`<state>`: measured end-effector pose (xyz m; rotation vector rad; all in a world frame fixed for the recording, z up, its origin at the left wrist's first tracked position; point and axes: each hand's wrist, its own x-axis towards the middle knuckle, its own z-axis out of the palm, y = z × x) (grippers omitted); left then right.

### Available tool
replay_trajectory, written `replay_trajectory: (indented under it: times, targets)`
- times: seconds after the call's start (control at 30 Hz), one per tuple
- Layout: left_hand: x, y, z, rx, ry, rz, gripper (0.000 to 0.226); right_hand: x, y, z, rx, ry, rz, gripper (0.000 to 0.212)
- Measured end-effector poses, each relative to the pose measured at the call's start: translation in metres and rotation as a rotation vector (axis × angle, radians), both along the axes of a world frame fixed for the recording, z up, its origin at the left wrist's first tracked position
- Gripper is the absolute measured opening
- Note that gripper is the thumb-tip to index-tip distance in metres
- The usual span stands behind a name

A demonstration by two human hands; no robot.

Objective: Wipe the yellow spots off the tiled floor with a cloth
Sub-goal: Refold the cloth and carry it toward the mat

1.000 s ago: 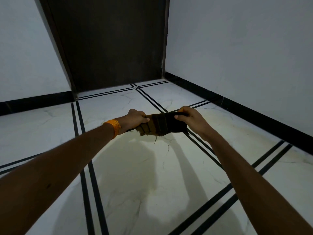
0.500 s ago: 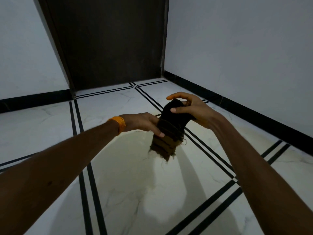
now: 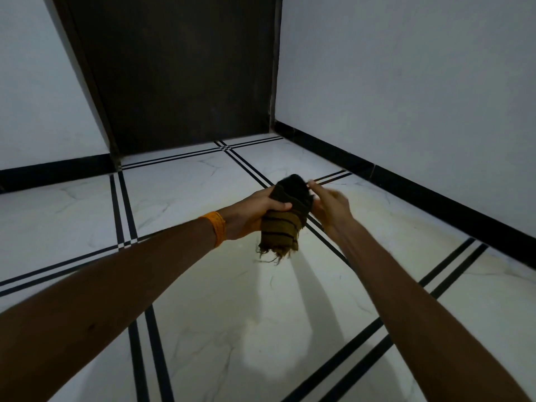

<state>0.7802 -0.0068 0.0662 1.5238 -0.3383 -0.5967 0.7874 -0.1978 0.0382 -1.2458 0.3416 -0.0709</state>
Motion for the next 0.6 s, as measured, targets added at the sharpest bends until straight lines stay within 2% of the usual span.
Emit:
replay_trajectory:
  times: [0.07, 0.1, 0.17, 0.23, 0.37, 0.5, 0.6]
  targets:
    - [0.002, -0.001, -0.004, -0.058, 0.036, 0.057, 0.047, -0.002, 0.003, -0.025, 0.165, 0.244, 0.074, 0.097]
    - [0.004, -0.001, -0.006, -0.078, 0.052, 0.08, 0.05, -0.006, 0.007, -0.032, 0.245, 0.322, 0.157, 0.096]
    - [0.007, 0.0, -0.011, -0.099, 0.065, 0.098, 0.053, -0.016, 0.016, -0.036, 0.369, 0.367, 0.353, 0.077]
    - [0.009, 0.002, -0.019, -0.104, 0.065, 0.077, 0.05, -0.015, 0.021, -0.04, 0.409, 0.311, 0.478, 0.066]
    - [0.015, 0.004, -0.037, -0.052, 0.032, -0.002, 0.045, -0.005, 0.021, -0.036, 0.382, 0.201, 0.51, 0.058]
    - [0.031, 0.005, -0.058, -0.044, 0.021, 0.047, 0.046, 0.013, 0.021, -0.045, 0.164, 0.072, 0.464, 0.035]
    - [0.05, 0.0, -0.073, -0.02, 0.04, 0.07, 0.039, 0.029, 0.019, -0.052, -0.013, 0.005, 0.353, 0.036]
